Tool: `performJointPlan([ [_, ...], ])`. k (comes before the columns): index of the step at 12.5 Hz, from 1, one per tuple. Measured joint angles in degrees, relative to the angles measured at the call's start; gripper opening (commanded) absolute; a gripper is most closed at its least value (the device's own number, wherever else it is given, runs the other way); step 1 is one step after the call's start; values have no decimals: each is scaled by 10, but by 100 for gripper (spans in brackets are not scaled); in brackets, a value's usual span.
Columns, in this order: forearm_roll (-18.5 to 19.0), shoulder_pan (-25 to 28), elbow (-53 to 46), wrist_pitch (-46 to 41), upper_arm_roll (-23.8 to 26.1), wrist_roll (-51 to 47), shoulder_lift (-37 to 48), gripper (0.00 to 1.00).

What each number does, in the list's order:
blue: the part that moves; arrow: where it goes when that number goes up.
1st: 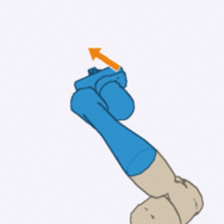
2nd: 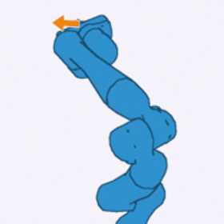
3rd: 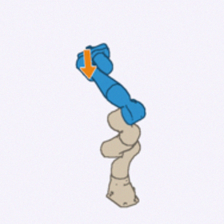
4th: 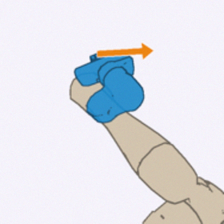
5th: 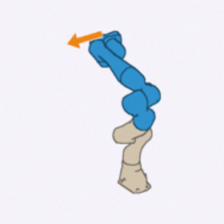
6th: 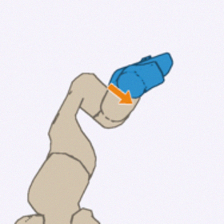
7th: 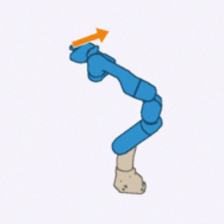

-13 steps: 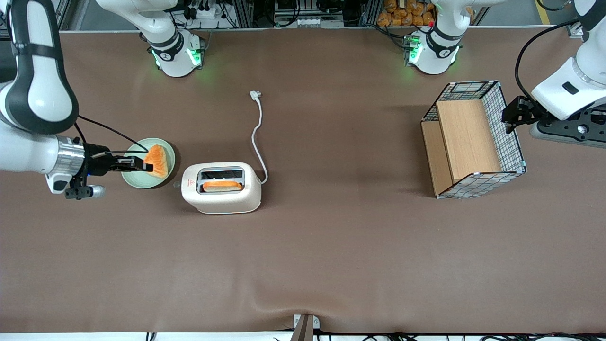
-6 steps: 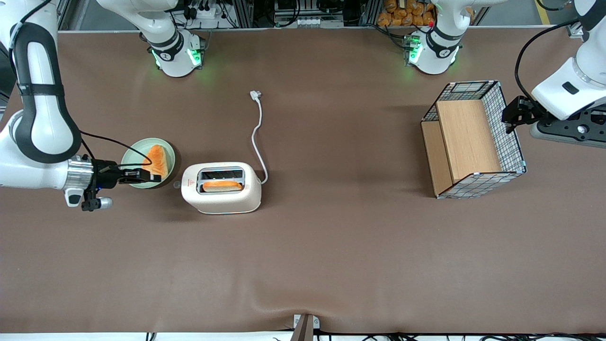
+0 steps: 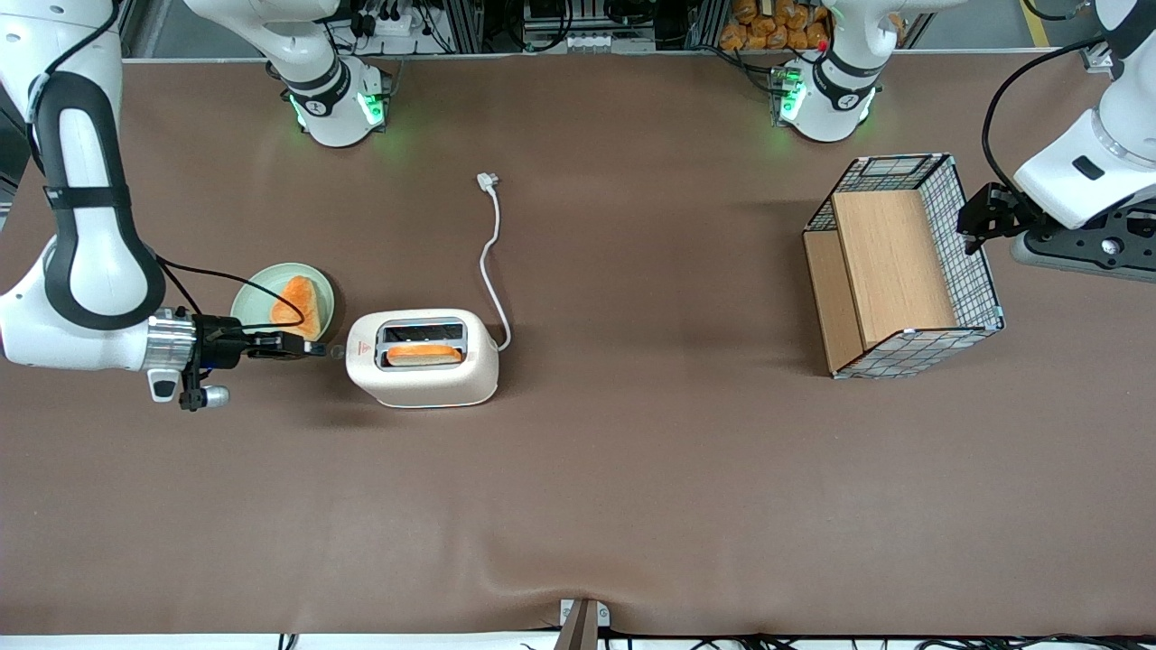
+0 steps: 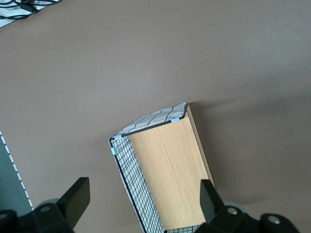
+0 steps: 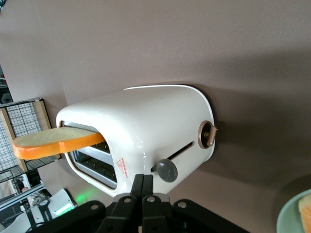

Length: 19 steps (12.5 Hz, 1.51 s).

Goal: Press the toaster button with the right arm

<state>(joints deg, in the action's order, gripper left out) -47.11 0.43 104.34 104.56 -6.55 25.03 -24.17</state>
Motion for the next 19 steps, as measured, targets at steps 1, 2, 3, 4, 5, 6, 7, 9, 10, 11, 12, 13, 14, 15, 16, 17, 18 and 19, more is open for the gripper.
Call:
performJointPlan([
  [1, -9, 0, 0, 0, 0, 1, -6, 0],
  [2, -13, 0, 0, 1, 0, 1, -11, 0],
  [3, -14, 0, -1, 1, 0, 1, -15, 0],
  [4, -15, 0, -1, 1, 0, 1, -19, 0],
  [5, -15, 0, -1, 1, 0, 1, -22, 0],
  [6, -16, 0, -1, 2, 0, 1, -24, 0],
  [7, -19, 0, -2, 2, 0, 1, -27, 0],
  [9, -22, 3, -2, 3, 1, 1, -34, 0],
  [10, -22, 5, -2, 7, 1, 1, -36, 0],
  [11, -22, 7, -2, 13, 1, 1, -39, 0],
  [12, -22, 10, -2, 17, 1, 1, -43, 0],
  [13, -22, 10, -3, 18, 1, 4, -48, 0],
  [14, -24, 10, -3, 20, 1, 15, -53, 0],
  [15, -27, 9, -3, 22, 1, 26, -60, 0],
  [16, -31, 8, -4, 23, 1, 34, -66, 0],
  [17, -34, 8, -4, 25, 1, 38, -71, 0],
  [18, -35, 8, -5, 27, 1, 39, -76, 0],
  [19, -35, 8, -6, 28, 1, 39, -80, 0],
])
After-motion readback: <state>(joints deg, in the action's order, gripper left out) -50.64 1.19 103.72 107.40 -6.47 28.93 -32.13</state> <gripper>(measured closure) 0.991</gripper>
